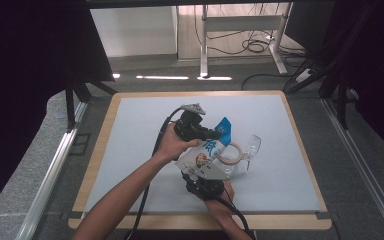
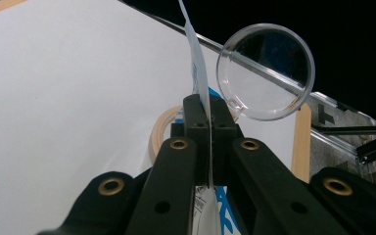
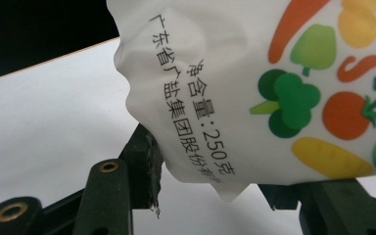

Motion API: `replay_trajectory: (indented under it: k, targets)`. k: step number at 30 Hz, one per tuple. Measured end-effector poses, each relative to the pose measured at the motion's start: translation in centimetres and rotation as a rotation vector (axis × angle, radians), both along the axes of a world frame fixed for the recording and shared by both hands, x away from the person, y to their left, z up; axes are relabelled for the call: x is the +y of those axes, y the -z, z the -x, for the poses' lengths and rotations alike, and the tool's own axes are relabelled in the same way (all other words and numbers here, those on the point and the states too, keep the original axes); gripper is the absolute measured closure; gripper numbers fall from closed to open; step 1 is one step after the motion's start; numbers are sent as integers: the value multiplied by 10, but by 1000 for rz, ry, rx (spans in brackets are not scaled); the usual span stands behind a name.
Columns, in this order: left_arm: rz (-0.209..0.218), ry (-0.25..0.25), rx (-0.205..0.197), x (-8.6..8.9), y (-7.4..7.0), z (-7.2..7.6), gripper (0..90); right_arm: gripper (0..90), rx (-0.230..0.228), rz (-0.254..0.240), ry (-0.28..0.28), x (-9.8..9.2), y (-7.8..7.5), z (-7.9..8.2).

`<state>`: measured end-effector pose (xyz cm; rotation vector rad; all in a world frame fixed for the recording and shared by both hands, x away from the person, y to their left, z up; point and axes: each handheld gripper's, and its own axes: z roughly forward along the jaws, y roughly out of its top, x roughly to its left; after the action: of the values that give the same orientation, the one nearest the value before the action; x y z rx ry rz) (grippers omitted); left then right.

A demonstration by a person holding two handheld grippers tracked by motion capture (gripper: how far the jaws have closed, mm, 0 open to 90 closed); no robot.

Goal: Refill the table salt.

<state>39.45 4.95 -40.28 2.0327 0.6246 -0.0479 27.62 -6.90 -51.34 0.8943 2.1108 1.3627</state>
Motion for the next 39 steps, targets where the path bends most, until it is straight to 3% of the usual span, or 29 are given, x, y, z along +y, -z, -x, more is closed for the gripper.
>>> replay_trajectory:
  k: [19, 39]
  targets:
    - [-23, 16, -1, -6, -3, -5, 900, 511, 25, -24, 29, 0, -5, -1]
    - [-32, 25, 2, -12, -4, -7, 900, 521, 38, -75, 6, -7, -9, 1]
